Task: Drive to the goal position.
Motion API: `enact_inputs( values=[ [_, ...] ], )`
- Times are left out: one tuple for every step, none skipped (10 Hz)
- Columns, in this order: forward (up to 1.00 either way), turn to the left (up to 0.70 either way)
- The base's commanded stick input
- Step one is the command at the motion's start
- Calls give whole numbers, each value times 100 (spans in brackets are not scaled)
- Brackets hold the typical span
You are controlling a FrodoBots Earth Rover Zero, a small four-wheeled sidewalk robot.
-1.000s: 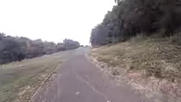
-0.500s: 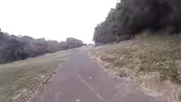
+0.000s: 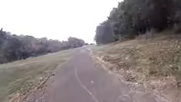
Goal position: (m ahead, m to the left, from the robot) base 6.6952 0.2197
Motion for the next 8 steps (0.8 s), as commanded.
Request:
enact_inputs(
  values=[
    [60,1],
    [60,1],
    [60,1],
    [60,1],
    [60,1],
    [60,1],
    [60,4],
    [60,13]
  ],
)
